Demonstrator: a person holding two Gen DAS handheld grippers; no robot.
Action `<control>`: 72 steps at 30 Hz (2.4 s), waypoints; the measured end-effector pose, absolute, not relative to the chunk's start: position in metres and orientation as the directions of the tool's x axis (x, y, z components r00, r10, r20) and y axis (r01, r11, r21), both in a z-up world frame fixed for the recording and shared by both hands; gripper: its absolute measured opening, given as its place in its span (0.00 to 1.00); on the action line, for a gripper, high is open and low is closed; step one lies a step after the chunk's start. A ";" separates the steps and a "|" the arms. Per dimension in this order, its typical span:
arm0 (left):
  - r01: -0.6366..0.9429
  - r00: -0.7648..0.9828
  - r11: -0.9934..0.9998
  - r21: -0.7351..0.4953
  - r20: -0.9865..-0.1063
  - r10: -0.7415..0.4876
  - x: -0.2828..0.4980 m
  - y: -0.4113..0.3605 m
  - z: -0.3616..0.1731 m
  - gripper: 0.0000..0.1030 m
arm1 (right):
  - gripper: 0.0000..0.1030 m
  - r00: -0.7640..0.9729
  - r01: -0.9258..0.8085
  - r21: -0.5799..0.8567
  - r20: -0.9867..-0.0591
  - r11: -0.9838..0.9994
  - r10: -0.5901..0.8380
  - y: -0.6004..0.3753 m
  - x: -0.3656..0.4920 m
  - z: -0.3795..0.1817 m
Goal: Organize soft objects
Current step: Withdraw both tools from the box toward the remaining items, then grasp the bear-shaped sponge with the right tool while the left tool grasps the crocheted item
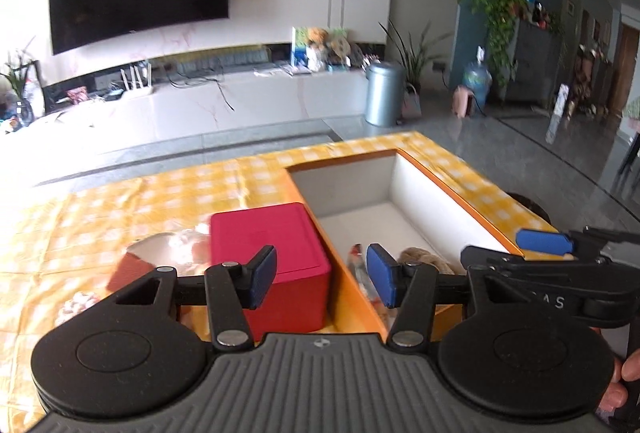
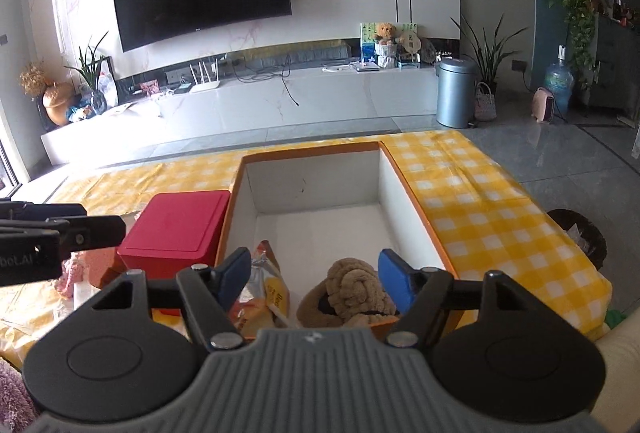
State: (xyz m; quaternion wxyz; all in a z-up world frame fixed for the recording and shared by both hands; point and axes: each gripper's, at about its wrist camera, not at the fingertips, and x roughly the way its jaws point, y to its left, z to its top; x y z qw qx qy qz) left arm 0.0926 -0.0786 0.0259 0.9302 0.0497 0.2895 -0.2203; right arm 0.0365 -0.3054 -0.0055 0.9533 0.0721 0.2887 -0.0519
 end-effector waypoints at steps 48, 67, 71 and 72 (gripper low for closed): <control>0.089 0.644 0.980 -0.178 -0.740 -0.193 0.157 0.147 -0.042 0.61 | 0.65 0.719 -0.446 -0.141 -0.645 0.884 0.260 -0.061 0.131 -0.054; -0.051 0.508 0.973 -0.223 -0.845 -0.167 0.256 0.177 -0.131 0.69 | 0.78 0.600 -0.592 -0.324 -0.789 0.738 0.134 -0.009 0.232 -0.119; -0.039 0.525 0.979 -0.201 -0.838 -0.152 0.258 0.171 -0.132 0.70 | 0.74 0.583 -0.592 -0.306 -0.801 0.746 0.134 -0.010 0.236 -0.127; -0.031 0.529 0.981 -0.193 -0.836 -0.148 0.258 0.169 -0.132 0.65 | 0.73 0.582 -0.591 -0.304 -0.802 0.748 0.134 -0.011 0.236 -0.128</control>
